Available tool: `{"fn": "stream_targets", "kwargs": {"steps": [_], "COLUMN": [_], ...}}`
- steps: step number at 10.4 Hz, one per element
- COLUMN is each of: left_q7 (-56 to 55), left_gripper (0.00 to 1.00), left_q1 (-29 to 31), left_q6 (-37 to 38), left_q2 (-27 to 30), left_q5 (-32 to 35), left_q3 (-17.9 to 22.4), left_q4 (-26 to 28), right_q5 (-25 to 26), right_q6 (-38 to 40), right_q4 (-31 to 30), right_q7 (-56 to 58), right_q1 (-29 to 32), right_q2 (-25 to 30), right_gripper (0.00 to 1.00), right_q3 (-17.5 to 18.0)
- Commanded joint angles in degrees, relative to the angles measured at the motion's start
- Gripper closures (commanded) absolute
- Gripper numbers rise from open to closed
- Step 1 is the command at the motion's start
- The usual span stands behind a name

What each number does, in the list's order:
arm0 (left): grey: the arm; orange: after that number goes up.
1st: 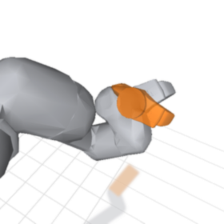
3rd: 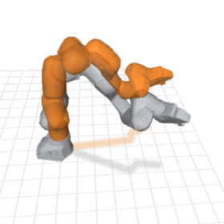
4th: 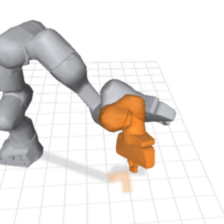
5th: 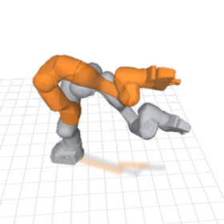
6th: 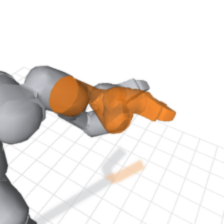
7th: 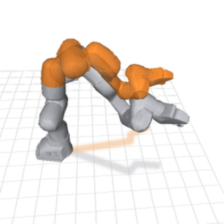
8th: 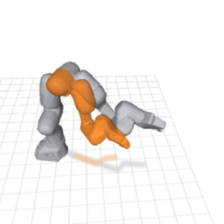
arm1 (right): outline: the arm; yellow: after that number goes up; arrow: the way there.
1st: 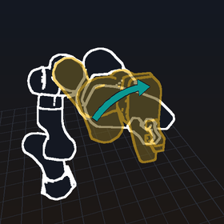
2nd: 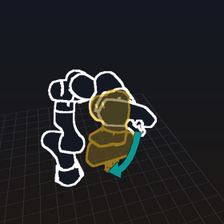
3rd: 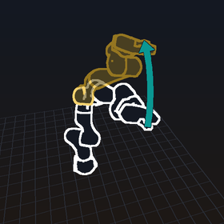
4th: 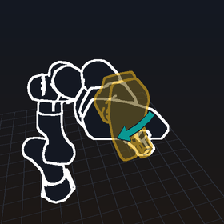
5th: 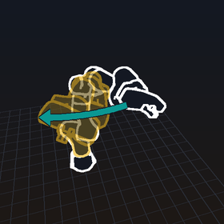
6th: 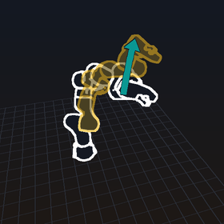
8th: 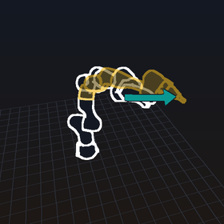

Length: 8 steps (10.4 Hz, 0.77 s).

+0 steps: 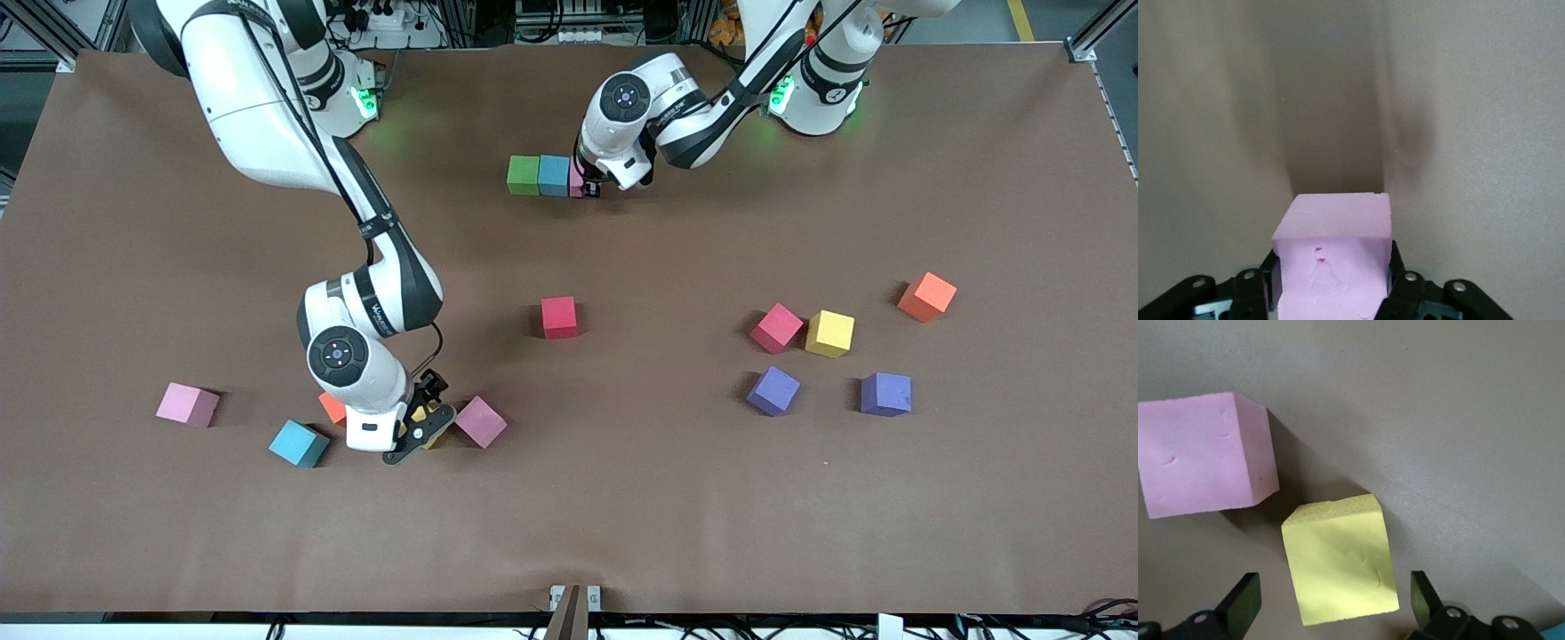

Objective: Form number 2 with 11 blocks
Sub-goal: 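Grasp the yellow cube with the right gripper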

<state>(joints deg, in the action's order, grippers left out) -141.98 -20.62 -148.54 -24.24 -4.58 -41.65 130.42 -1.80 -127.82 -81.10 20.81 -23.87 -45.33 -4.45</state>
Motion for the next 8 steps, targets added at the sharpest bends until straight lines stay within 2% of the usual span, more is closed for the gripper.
{"fn": "stream_targets", "kwargs": {"steps": [1, 6, 8], "left_q7": [-0.8, -0.8, -0.8], "left_gripper": [0.50, 0.46, 0.35], "left_q1": [0.0, 0.0, 0.0], "left_q6": [-0.5, -0.5, -0.5], "left_q2": [-0.5, -1.8, -1.8], "left_q5": [0.8, 2.0, 2.0], "left_q3": [0.1, 0.2, 0.2], "left_q4": [-0.6, -1.0, -1.0], "right_q5": [0.7, 0.7, 0.7], "right_q6": [0.3, 0.3, 0.1], "right_q4": [2.4, 3.8, 3.8], "right_q7": [0.6, 0.7, 0.7], "right_q1": [0.1, -0.2, -0.7], "right_q2": [-1.5, -2.8, -3.3], "right_gripper": [0.01, 0.01, 0.01], "right_q3": [-0.1, -0.2, -0.2]}}
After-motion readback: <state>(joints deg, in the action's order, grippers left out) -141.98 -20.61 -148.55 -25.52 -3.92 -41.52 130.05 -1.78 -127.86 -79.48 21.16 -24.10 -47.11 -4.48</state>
